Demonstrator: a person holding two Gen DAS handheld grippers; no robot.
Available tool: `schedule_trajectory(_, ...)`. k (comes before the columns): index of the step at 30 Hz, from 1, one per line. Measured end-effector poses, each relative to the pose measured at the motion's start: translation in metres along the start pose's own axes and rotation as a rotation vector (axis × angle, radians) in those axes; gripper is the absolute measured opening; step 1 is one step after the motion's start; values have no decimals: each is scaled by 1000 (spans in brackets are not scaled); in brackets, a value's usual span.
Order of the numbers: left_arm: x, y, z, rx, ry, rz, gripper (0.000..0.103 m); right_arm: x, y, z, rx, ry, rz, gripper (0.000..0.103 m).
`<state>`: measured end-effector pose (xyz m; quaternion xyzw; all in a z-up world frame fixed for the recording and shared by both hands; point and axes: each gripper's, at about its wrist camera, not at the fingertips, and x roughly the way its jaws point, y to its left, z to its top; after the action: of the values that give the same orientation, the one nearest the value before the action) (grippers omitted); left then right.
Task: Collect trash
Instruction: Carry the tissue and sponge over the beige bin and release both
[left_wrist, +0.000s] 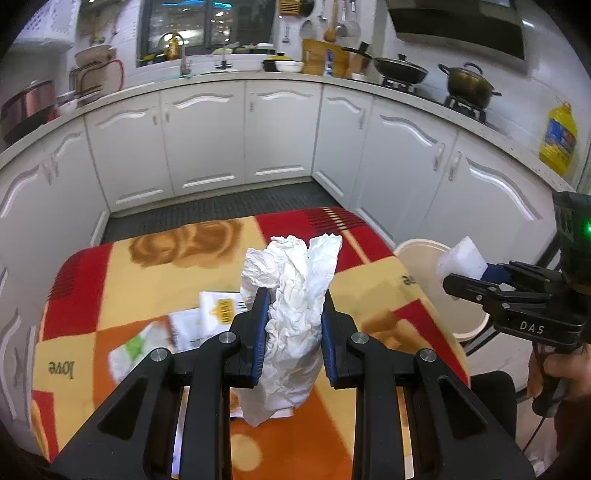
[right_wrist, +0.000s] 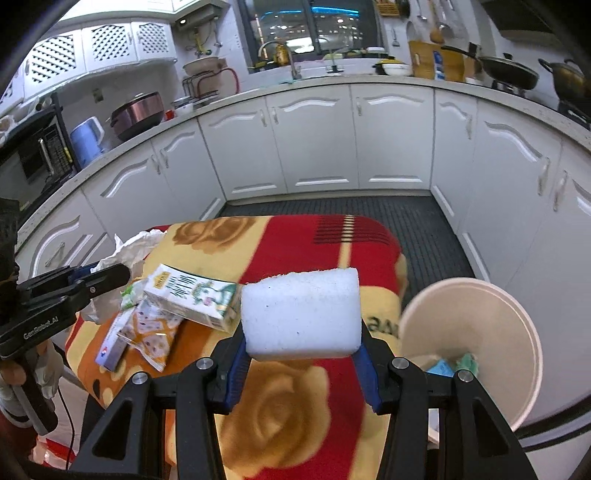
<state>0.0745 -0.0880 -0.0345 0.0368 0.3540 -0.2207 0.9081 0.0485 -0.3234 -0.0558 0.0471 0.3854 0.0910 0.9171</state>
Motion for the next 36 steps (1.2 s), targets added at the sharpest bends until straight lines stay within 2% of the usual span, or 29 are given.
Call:
schedule_trajectory(17,44,-77,12,95,33,-71,23,-22,-71,-28,91,19,-107,49)
schedule_trajectory(36,105,-149,22,177,99,-116,23,-15,-141,-56,204,79,-190,49)
